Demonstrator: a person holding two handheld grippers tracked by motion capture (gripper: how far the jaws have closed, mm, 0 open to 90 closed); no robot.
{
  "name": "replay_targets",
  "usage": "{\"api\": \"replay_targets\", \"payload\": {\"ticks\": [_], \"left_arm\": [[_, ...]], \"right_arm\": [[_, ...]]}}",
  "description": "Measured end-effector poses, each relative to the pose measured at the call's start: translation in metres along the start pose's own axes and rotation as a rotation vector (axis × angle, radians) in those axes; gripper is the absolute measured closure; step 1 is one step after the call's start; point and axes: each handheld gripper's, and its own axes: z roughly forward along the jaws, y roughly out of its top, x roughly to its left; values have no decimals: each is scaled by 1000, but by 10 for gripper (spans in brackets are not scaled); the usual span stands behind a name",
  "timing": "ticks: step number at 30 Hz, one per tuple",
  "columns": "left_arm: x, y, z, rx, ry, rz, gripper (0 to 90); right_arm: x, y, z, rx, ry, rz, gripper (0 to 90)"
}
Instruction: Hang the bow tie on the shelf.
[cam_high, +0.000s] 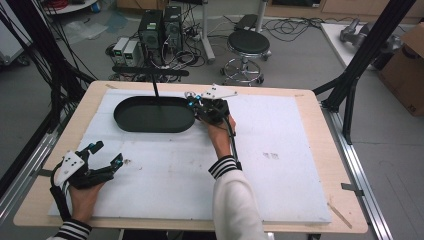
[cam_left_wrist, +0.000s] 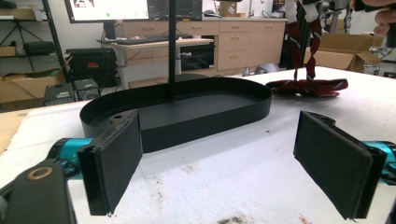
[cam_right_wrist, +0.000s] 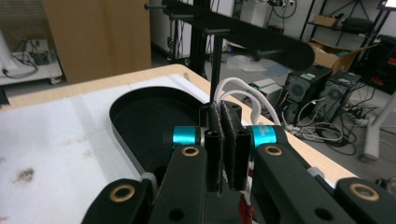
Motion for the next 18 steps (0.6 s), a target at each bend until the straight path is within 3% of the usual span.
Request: {"api": "replay_targets", "payload": {"ticks": [9, 18], "left_arm": [[0, 0, 0, 0, 1, 0, 158], [0, 0, 0, 0, 1, -1, 158]], "right_arm": [[1, 32, -2, -72, -22, -21, 880], [5, 50, 0, -111, -26, -31, 880]]}}
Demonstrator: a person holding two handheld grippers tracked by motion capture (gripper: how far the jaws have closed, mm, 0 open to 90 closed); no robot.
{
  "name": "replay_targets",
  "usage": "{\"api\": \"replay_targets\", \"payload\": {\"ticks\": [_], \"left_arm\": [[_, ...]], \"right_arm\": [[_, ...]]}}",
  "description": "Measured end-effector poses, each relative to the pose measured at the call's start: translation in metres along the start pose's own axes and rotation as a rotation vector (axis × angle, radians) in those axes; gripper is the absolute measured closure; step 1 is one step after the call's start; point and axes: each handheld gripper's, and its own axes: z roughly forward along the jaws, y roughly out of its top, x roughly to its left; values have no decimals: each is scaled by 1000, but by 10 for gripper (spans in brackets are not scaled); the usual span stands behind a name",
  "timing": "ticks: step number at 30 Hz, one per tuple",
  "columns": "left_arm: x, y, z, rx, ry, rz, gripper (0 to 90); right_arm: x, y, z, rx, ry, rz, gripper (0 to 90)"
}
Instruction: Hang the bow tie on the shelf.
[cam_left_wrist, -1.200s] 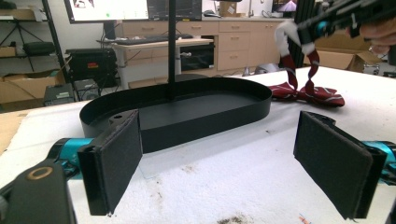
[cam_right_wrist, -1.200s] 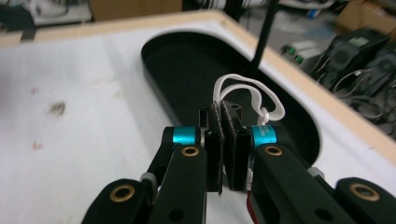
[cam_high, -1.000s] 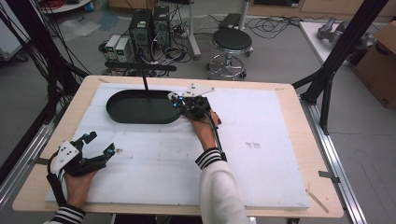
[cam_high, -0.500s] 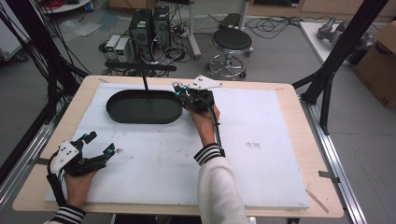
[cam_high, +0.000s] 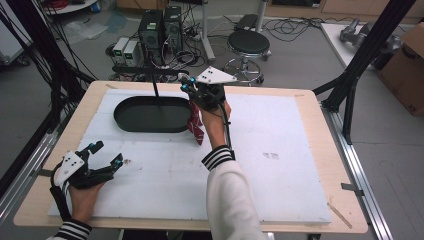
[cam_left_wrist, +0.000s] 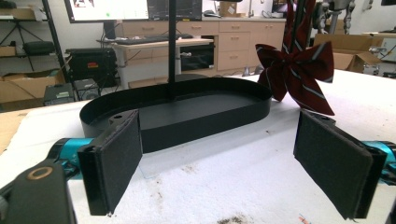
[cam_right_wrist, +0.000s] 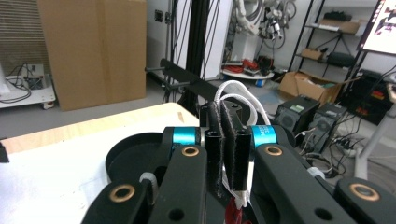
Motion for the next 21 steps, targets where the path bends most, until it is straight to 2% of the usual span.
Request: {"api": "replay_targets", "payload": {"ticks": [9, 16, 21], "left_arm": [[0, 0, 0, 0, 0, -1, 158], [0, 0, 0, 0, -1, -1, 158], [0, 0, 0, -1, -2, -2, 158]], "right_arm": [[-1, 12, 2, -44, -50, -9, 880], [0, 25, 11, -69, -48, -7, 880], [3, 27, 19, -88, -54, -24, 880]]}}
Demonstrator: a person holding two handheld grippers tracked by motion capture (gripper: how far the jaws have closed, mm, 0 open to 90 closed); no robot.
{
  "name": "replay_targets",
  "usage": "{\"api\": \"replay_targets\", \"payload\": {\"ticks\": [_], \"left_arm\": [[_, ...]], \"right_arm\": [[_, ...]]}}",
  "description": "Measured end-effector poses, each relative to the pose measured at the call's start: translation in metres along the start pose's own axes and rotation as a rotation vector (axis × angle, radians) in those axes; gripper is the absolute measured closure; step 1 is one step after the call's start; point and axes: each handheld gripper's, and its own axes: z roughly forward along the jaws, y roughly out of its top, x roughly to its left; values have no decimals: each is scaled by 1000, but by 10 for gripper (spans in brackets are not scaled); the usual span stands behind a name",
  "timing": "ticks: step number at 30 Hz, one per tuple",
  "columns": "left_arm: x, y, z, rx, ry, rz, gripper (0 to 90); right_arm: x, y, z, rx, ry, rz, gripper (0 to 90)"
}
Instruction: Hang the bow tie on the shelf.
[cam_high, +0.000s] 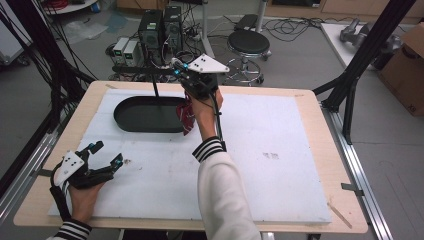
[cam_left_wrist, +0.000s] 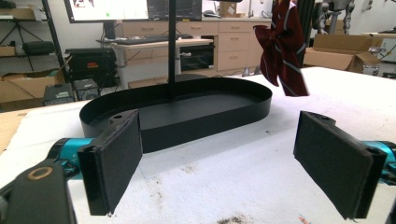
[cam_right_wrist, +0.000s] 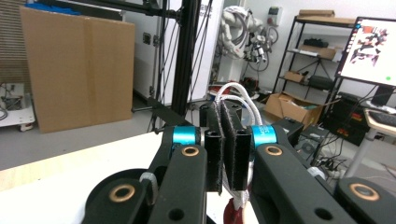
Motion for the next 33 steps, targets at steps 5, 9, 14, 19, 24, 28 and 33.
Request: {"api": "replay_targets", "payload": {"ticks": [5, 9, 14, 19, 24, 28, 33], "left_arm": [[0, 0, 0, 0, 0, 0, 158], [0, 0, 0, 0, 0, -1, 158], [0, 0, 0, 0, -1, -1, 158], [0, 0, 0, 0, -2, 0, 158], [0, 0, 0, 0, -2, 0, 158], [0, 0, 0, 0, -2, 0, 158], [0, 0, 0, 2, -3, 0, 158]], "right_arm": [[0, -1, 7, -3, 12, 17, 880], [2, 3, 12, -12, 21, 10, 880], [3, 5, 19, -10, 22, 4, 880], [1, 7, 23, -17, -6, -15, 880], [-7, 3, 23, -7, -37, 3, 879], [-10, 0, 24, 2, -55, 5, 879], [-11, -4, 29, 8, -62, 13, 880]]}}
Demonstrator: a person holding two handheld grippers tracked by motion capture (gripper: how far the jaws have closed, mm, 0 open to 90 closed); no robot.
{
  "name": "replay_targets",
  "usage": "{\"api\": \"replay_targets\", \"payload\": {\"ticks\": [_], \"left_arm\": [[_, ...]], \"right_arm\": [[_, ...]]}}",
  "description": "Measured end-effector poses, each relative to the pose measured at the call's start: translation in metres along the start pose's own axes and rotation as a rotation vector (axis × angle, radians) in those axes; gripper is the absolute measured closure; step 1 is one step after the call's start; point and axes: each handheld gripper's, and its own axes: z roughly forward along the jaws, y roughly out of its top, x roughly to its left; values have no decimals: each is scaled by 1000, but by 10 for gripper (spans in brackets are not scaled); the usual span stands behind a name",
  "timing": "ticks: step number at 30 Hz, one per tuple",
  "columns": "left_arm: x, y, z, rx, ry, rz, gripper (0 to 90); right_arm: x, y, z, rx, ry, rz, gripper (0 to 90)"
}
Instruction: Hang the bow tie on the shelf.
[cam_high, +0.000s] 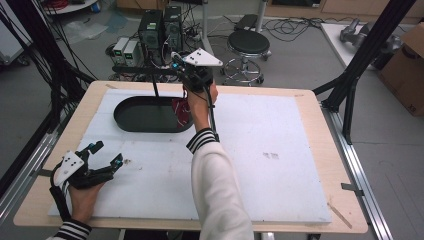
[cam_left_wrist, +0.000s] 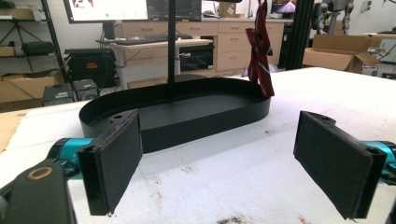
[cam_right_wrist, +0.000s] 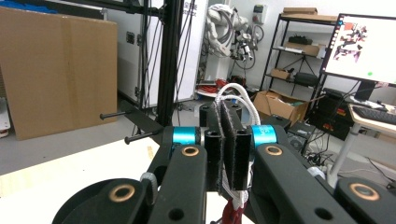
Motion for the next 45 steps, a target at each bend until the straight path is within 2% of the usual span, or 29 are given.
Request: {"api": "replay_targets", "payload": {"ticks": [8, 15, 22, 36, 43, 45], "left_arm": [[0, 0, 0, -3, -1, -1, 158], [0, 0, 0, -4, -2, -1, 158], [0, 0, 0, -5, -2, -1, 158], [0, 0, 0, -3, -2, -1, 158], [0, 0, 0, -2, -3, -2, 158], [0, 0, 0, -2, -3, -1, 158]], "right_arm": [[7, -6, 12, 3, 14, 8, 879], [10, -11, 20, 28, 43, 16, 879], [7, -16, 23, 45, 30, 35, 878], [7, -25, 32, 89, 55, 53, 878], [4, -30, 34, 113, 39, 67, 877], [2, -31, 35, 113, 47, 73, 877]]}}
